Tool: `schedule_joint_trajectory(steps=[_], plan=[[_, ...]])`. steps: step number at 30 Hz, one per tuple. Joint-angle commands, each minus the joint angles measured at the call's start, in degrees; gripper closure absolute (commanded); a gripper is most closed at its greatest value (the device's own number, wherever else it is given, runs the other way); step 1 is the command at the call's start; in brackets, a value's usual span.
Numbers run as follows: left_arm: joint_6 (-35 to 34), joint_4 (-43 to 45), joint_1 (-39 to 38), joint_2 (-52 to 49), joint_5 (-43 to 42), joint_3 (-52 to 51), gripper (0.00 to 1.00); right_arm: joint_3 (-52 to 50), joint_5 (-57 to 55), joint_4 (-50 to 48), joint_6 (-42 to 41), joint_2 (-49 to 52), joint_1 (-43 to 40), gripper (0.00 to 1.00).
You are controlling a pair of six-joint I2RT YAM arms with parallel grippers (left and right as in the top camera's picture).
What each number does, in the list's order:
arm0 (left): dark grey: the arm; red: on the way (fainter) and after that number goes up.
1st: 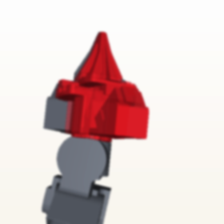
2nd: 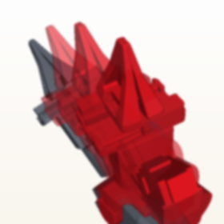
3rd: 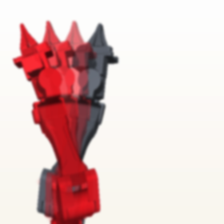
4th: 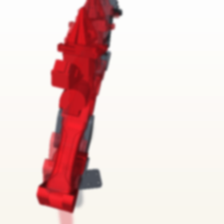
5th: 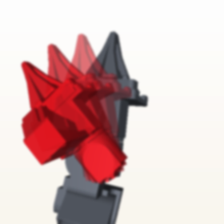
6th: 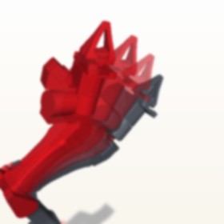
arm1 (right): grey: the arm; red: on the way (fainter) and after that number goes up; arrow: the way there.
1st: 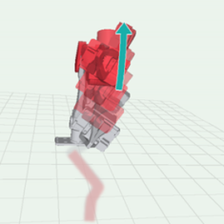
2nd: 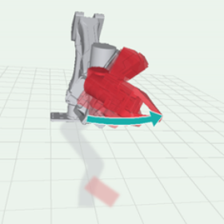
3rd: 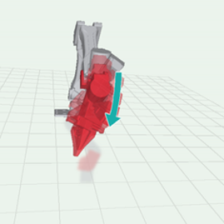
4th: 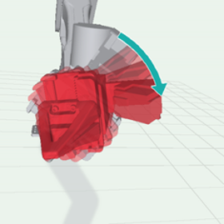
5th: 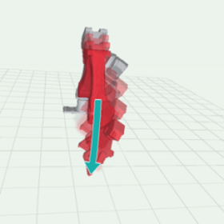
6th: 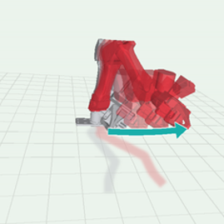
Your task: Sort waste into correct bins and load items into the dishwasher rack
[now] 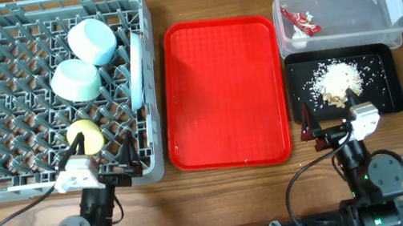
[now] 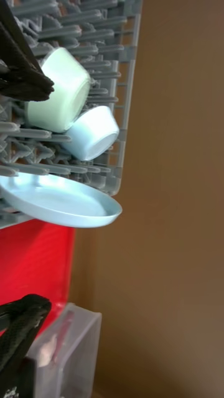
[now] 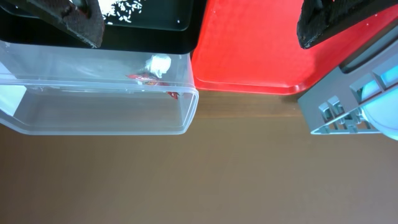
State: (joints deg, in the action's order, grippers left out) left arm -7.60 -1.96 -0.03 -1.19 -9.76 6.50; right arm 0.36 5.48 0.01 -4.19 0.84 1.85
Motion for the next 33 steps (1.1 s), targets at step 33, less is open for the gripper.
schedule_joint_trajectory(steps=[33], plan=[[-0.7,-2.2,-0.5,0.9,5.6,-6.2,0.0,-0.1,-0.9,-0.2,0.8,-0.6,0.2,0.0]])
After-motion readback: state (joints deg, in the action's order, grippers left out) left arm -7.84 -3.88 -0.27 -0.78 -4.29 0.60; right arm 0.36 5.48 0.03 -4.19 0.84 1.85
